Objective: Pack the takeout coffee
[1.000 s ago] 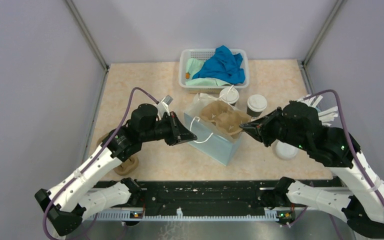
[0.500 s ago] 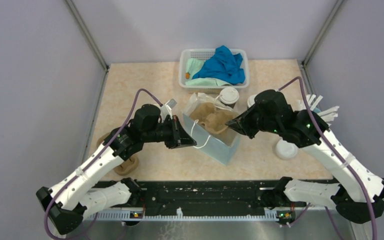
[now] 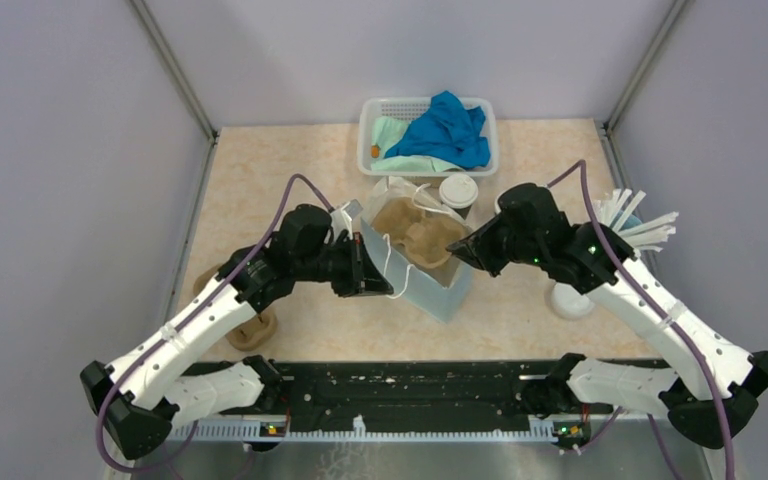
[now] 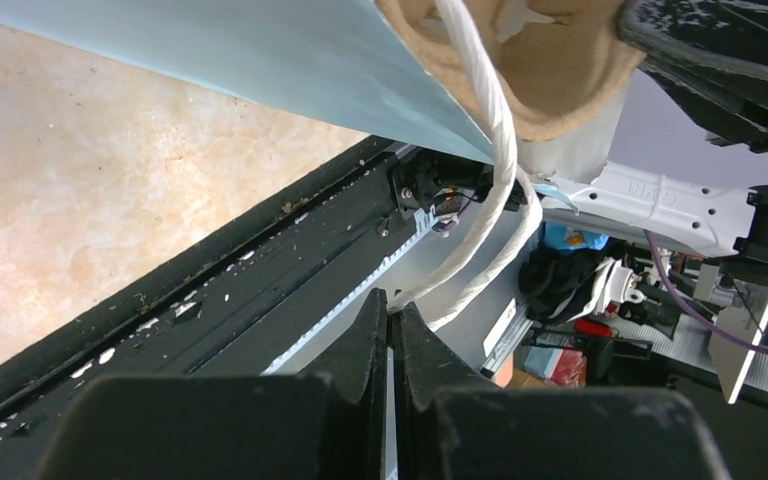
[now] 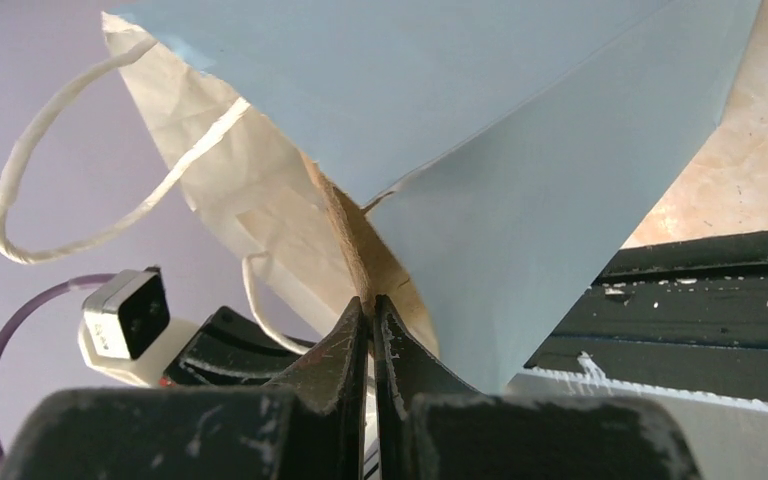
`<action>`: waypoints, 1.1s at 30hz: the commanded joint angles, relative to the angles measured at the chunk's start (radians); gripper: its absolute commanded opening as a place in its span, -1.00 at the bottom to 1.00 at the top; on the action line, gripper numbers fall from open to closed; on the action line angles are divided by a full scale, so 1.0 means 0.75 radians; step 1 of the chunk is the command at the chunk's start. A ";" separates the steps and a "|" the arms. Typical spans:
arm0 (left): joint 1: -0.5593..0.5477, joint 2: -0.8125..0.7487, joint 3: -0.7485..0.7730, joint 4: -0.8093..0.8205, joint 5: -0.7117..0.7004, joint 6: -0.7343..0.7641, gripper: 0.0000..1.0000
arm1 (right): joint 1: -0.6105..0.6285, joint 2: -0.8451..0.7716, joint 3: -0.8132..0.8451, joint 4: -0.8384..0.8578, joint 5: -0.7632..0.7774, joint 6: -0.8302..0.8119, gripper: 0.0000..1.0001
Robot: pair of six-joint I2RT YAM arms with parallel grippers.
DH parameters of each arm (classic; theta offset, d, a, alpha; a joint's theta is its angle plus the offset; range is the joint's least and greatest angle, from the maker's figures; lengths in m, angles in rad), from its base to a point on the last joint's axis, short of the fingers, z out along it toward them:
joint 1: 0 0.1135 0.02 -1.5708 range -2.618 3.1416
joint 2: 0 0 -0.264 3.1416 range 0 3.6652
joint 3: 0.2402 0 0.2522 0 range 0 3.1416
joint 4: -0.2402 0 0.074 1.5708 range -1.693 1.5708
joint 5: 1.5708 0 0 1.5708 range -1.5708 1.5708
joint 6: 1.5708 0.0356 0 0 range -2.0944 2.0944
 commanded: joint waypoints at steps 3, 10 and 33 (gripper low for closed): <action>-0.005 0.015 0.103 -0.032 0.003 0.077 -1.00 | -0.020 -0.056 -0.041 0.097 0.039 0.019 -1.00; -0.005 0.031 0.126 -0.045 0.006 0.099 -1.00 | -0.024 -0.065 -0.065 0.097 0.039 0.032 -0.98; -0.004 0.105 0.208 -0.055 0.113 0.112 -0.84 | -0.024 -0.044 0.304 -0.375 0.099 -0.688 0.49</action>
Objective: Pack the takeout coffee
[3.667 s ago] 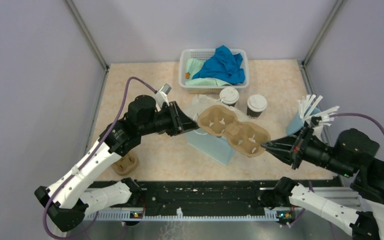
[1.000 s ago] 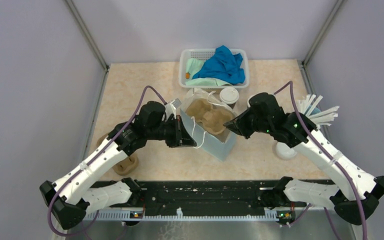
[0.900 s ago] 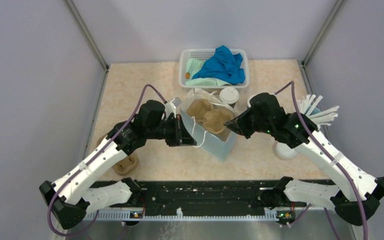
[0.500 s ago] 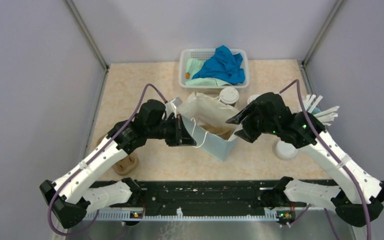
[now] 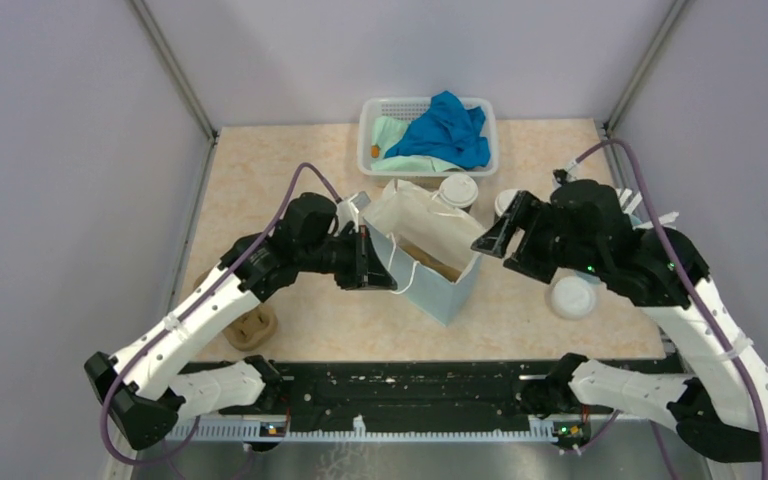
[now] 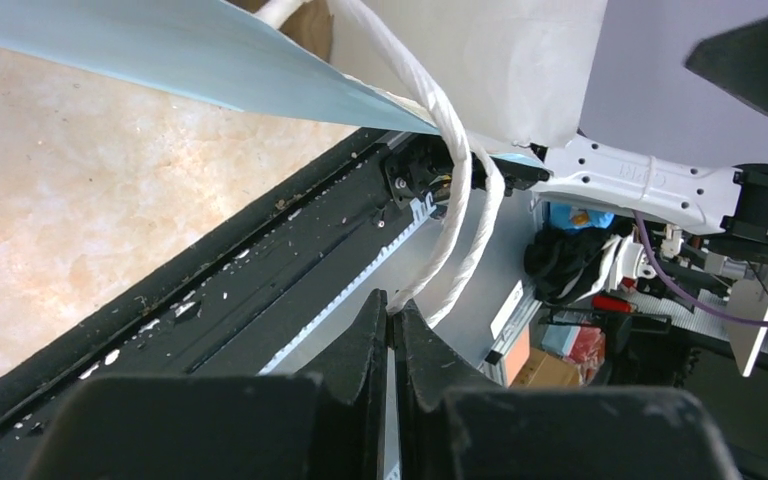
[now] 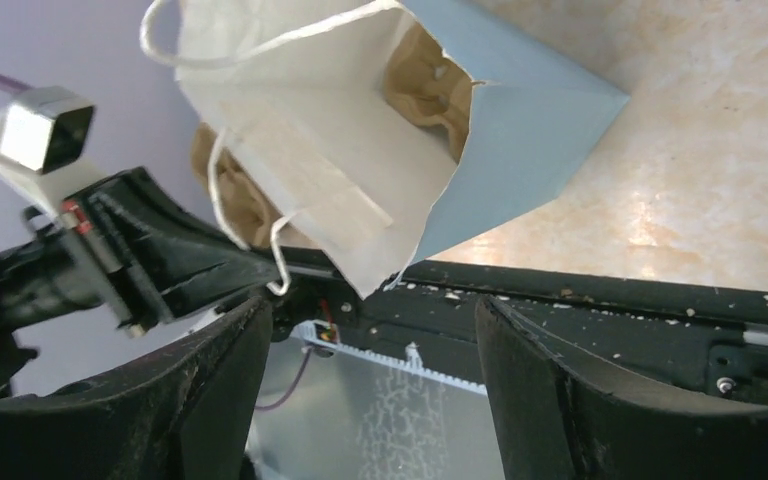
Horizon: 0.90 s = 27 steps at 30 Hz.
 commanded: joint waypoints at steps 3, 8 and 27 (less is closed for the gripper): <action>-0.005 0.046 0.087 0.054 0.112 -0.013 -0.84 | -0.013 0.132 -0.075 0.051 0.116 0.053 0.60; -0.005 0.045 0.112 0.092 0.136 -0.063 -0.86 | 0.003 0.256 -0.100 0.021 0.288 0.010 0.37; -0.005 0.029 0.351 0.209 0.129 -0.283 -1.00 | 0.129 0.496 0.512 -0.172 0.471 -0.236 -1.00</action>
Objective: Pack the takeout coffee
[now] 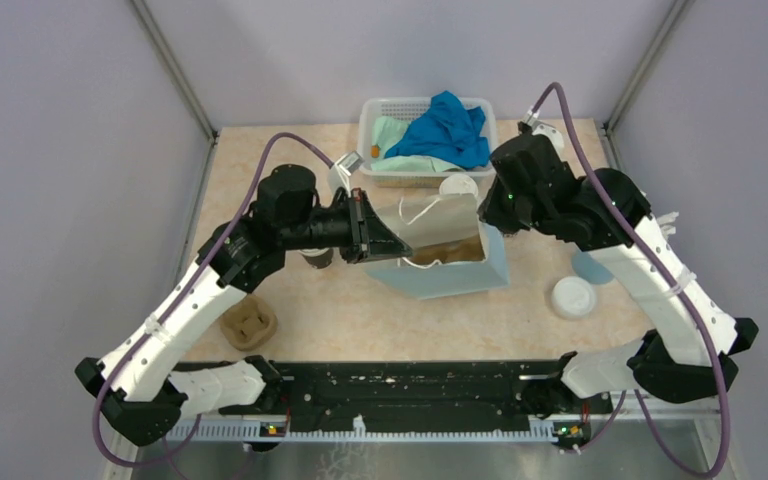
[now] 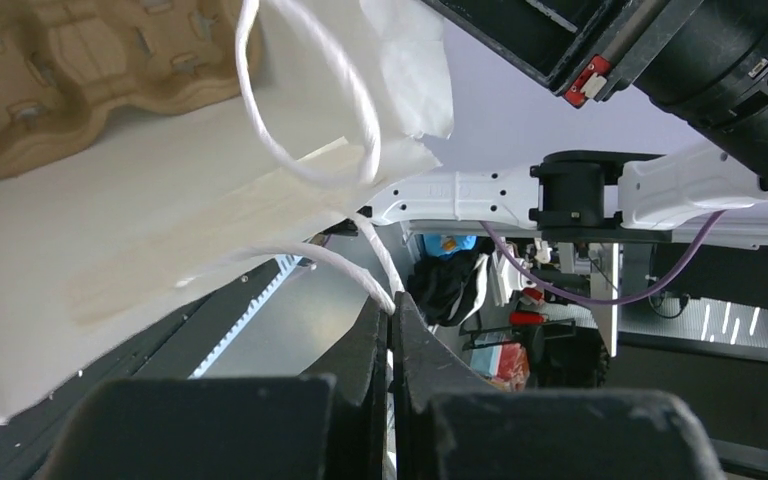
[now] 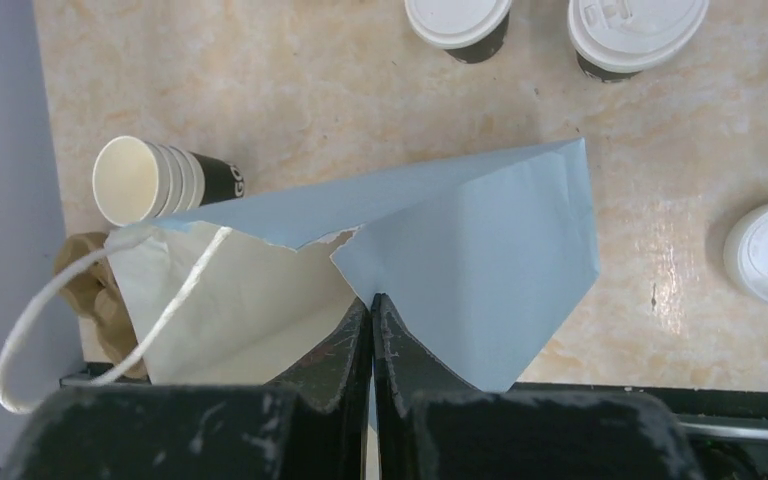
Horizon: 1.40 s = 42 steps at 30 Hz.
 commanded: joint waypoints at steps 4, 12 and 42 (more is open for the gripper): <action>-0.005 -0.004 0.074 0.099 0.038 -0.107 -1.00 | -0.009 -0.032 -0.040 0.037 -0.039 -0.041 -1.00; -0.005 0.050 0.198 0.064 0.053 -0.100 -0.99 | -0.126 -0.105 -0.280 0.165 -0.120 -0.090 -0.96; -0.005 -0.090 0.328 -1.040 -0.978 0.196 0.75 | 0.177 0.032 -0.261 0.068 -0.461 -0.093 0.43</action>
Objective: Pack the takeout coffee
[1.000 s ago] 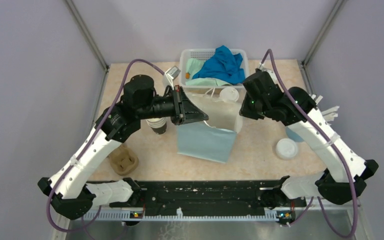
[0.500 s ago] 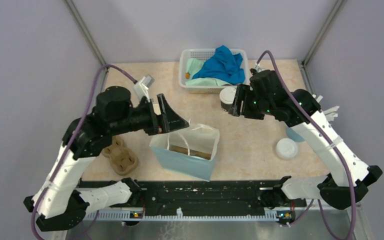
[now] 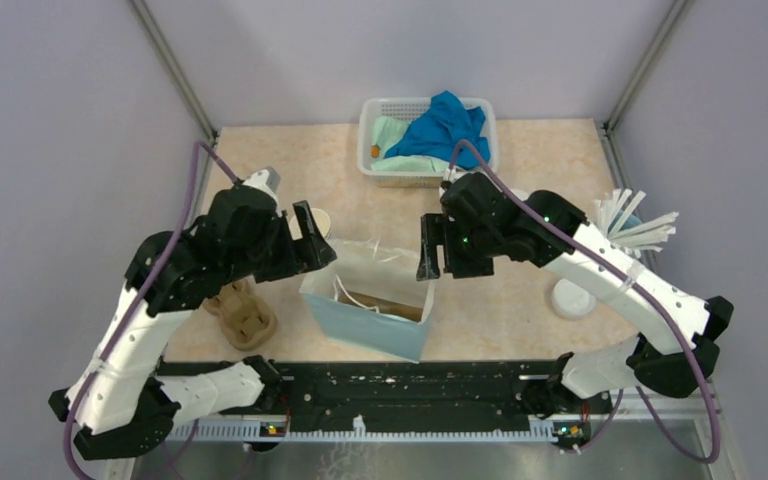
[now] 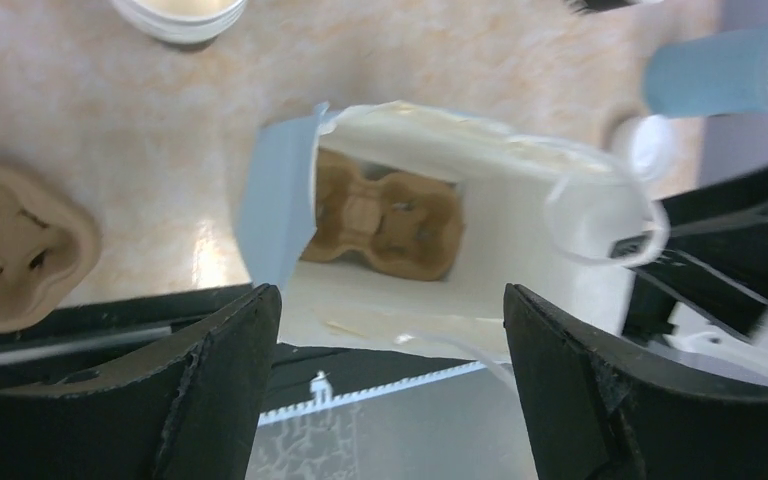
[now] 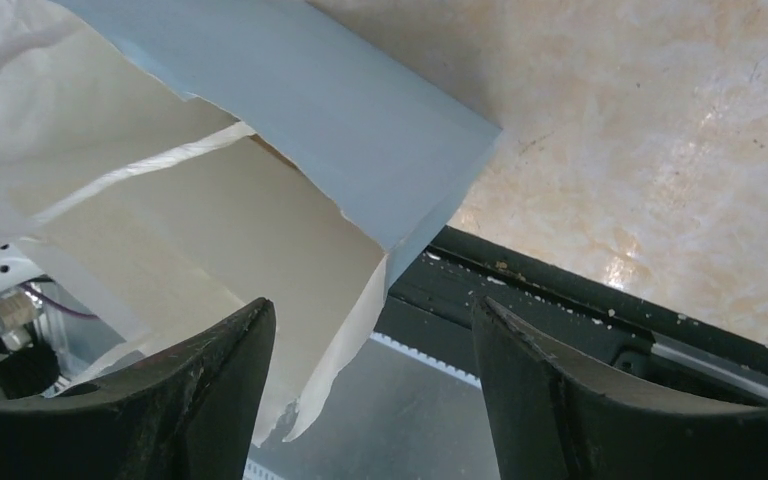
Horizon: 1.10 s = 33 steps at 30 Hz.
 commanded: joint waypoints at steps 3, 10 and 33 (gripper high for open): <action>-0.005 -0.004 -0.169 -0.049 -0.026 -0.038 0.60 | 0.078 0.052 0.056 -0.070 0.145 0.055 0.33; -0.003 0.131 -0.154 -0.077 -0.138 0.086 0.37 | 0.101 0.090 0.059 -0.045 0.229 0.069 0.11; 0.159 0.427 -0.083 0.230 -0.030 0.553 -0.39 | 0.099 0.137 0.051 0.042 0.377 0.028 -0.24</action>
